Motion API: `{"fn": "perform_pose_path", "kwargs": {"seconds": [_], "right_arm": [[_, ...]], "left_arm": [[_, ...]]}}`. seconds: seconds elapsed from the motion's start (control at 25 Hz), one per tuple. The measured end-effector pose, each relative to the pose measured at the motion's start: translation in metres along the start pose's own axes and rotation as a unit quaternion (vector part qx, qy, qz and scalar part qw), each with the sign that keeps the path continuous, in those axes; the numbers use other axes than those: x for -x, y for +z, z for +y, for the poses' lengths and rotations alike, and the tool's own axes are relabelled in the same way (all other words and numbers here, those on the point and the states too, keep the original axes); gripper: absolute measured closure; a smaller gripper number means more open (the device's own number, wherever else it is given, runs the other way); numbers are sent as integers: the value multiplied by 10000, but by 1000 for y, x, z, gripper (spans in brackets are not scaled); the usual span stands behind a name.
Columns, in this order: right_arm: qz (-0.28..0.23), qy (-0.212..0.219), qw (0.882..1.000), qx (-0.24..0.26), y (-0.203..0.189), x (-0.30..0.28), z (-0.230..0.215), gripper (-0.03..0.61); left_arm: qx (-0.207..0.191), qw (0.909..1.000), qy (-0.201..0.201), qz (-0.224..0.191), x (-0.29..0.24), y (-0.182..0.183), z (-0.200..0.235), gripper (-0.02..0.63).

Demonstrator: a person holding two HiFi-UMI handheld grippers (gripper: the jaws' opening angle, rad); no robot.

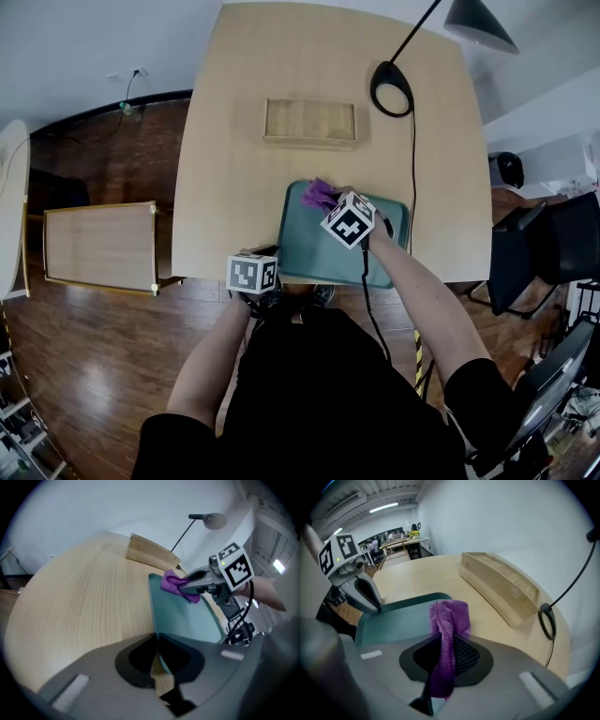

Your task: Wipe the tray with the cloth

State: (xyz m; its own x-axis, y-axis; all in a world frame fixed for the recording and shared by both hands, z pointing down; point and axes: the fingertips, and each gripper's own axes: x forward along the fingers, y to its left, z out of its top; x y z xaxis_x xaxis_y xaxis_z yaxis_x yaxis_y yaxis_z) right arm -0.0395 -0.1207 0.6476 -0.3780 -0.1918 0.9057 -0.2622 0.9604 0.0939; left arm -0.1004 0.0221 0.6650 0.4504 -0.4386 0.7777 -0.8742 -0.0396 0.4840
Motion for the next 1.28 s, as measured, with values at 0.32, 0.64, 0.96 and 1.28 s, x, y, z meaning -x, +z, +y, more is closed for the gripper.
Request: {"fn": "perform_pose_path", "kwargs": {"seconds": [0.32, 0.64, 0.96, 1.28], "right_arm": [[22, 1086, 9941, -69, -14, 12, 78, 522], [358, 1746, 9822, 596, -38, 35, 173, 522], [401, 1977, 9782, 499, -45, 39, 180, 522], [-153, 1075, 9937, -279, -13, 32, 96, 522]], "left_arm": [[-68, 10000, 19, 3, -2, 4, 1, 569], [-73, 10000, -21, 2, -4, 2, 2, 569], [-136, 9999, -35, -34, -5, 3, -1, 569], [-144, 9998, -151, -74, -3, 2, -3, 566]]}}
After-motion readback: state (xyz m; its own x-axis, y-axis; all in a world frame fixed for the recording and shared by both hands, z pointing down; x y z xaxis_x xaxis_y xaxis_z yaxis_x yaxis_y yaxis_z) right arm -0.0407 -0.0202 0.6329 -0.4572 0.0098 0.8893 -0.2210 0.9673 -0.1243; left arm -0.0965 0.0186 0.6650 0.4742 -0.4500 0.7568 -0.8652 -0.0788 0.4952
